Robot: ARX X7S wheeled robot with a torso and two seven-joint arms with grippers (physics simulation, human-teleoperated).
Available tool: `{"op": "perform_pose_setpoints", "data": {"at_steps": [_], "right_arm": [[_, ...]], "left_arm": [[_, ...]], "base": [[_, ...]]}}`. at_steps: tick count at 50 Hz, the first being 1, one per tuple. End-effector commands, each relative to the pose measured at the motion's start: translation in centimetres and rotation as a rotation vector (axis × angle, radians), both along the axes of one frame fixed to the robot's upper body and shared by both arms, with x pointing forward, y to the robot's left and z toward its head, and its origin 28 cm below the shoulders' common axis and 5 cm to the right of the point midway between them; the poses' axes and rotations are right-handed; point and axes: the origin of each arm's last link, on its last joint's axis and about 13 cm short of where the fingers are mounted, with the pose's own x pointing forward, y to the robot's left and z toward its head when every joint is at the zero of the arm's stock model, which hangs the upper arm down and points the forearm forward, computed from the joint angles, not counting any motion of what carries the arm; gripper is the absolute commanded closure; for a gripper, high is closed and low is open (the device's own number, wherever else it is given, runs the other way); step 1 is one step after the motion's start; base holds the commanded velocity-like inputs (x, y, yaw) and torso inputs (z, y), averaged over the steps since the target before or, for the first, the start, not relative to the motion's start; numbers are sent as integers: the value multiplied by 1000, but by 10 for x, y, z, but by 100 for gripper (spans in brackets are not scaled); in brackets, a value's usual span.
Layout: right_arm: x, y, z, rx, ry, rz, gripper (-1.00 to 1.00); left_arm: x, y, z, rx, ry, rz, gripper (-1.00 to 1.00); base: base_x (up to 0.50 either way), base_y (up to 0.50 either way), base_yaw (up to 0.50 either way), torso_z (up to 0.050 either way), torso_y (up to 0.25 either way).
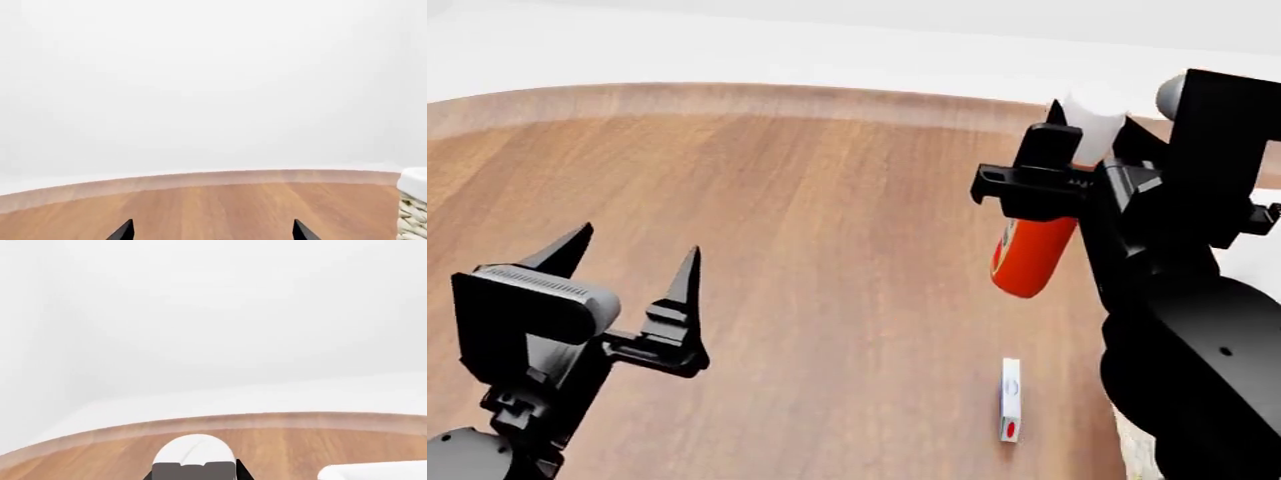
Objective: Pick up the ketchup, and put it in the basket.
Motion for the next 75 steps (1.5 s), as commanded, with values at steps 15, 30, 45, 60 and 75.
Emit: {"op": "perform_pose_setpoints", "data": {"at_steps": [15, 30, 45, 60, 75], "right_arm": [[-18, -56, 43, -76, -34, -231, 100], [-33, -83, 51, -85, -35, -333, 100], [-11, -89, 29, -145, 41, -343, 100], [18, -89, 0, -181, 101, -318, 100], [50, -92, -17, -192, 103, -334, 100]], "left_arm": [[-32, 14, -13, 17, -16, 169, -100], [-36, 17, -19, 20, 1, 178, -100], [-38, 20, -22, 14, 6, 189, -100], [-39, 20, -23, 16, 4, 184, -100], [-42, 25, -29, 23, 13, 192, -100]], "base": [[0, 0, 0, 0, 0], [0, 0, 0, 0, 1], [0, 0, 0, 0, 0], [0, 0, 0, 1, 1], [0, 0, 0, 0, 1]]}}
